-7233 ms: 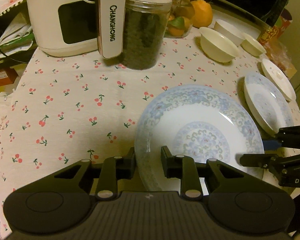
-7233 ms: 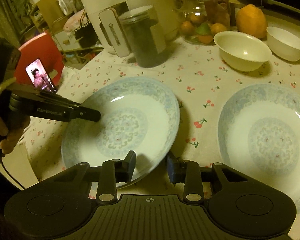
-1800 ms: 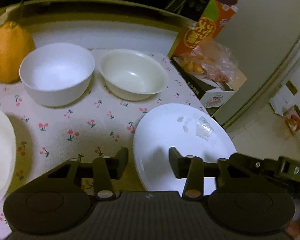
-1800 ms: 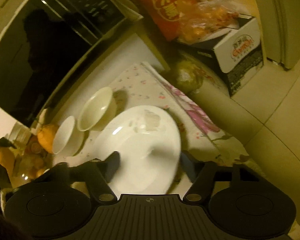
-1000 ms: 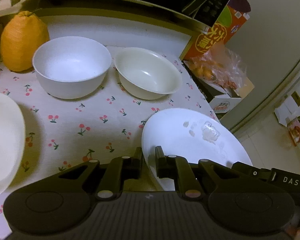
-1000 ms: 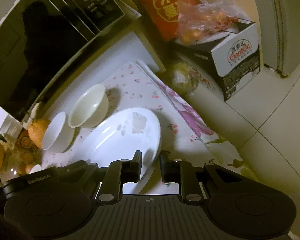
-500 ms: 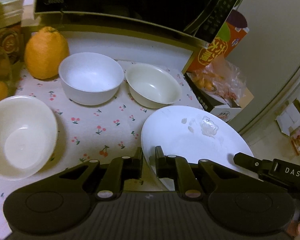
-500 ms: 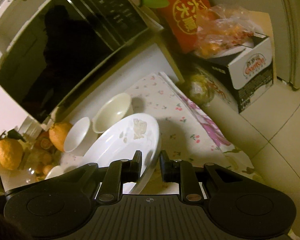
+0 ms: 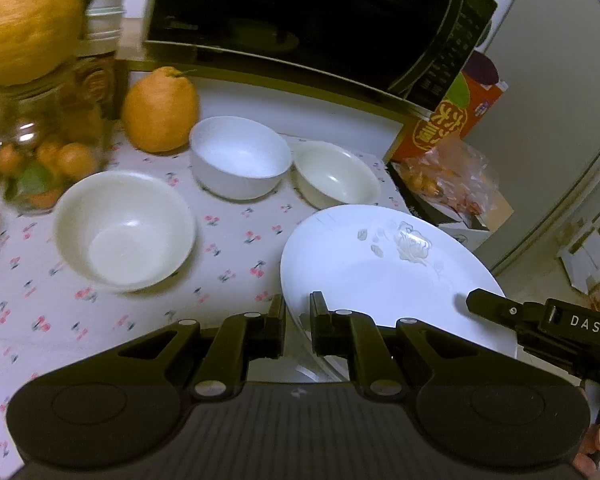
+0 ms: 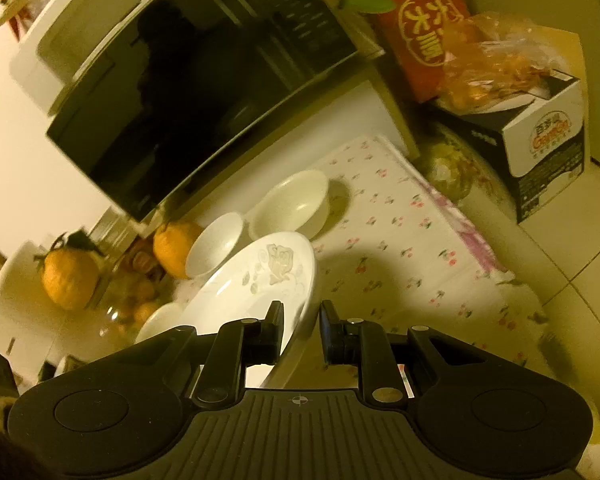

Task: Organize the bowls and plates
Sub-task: 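Lift the white plate and carry it toward the stacked blue plates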

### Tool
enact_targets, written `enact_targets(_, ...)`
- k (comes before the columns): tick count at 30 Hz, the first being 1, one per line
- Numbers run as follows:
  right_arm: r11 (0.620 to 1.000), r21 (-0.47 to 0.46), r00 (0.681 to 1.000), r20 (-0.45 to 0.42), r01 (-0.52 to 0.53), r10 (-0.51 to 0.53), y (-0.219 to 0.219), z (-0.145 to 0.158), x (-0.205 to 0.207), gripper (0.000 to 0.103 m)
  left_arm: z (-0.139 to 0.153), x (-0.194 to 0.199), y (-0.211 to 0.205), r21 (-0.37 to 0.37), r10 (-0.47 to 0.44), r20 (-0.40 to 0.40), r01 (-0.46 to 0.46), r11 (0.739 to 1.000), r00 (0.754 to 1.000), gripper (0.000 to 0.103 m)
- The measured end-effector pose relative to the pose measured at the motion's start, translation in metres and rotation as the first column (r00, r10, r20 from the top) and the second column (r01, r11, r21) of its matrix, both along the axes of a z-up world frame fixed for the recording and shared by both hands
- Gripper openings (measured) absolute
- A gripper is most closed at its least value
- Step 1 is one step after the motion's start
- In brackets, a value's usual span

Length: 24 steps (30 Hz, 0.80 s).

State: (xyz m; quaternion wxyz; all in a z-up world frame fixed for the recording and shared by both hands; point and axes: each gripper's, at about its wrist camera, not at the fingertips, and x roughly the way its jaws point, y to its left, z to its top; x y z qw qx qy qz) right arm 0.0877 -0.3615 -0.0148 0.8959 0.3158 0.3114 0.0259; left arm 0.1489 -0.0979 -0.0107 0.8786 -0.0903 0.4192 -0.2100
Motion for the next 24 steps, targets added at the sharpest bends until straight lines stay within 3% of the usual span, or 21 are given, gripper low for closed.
enact_targets(16, 0.994, -0.007, 0.993, -0.023, -0.113, 0.112, 0.054, 0.003, -0.012, 0.019, -0.004, -0.036, 0.061, -0.01, 0.077, -0.05, -0.077, 0.997, 0.996, 0.01)
enact_targets(24, 0.987, -0.032, 0.986, -0.063, -0.155, 0.153, 0.079, -0.005, -0.016, 0.019, -0.013, -0.051, 0.08, 0.019, 0.097, -0.059, -0.096, 0.995, 0.994, 0.01)
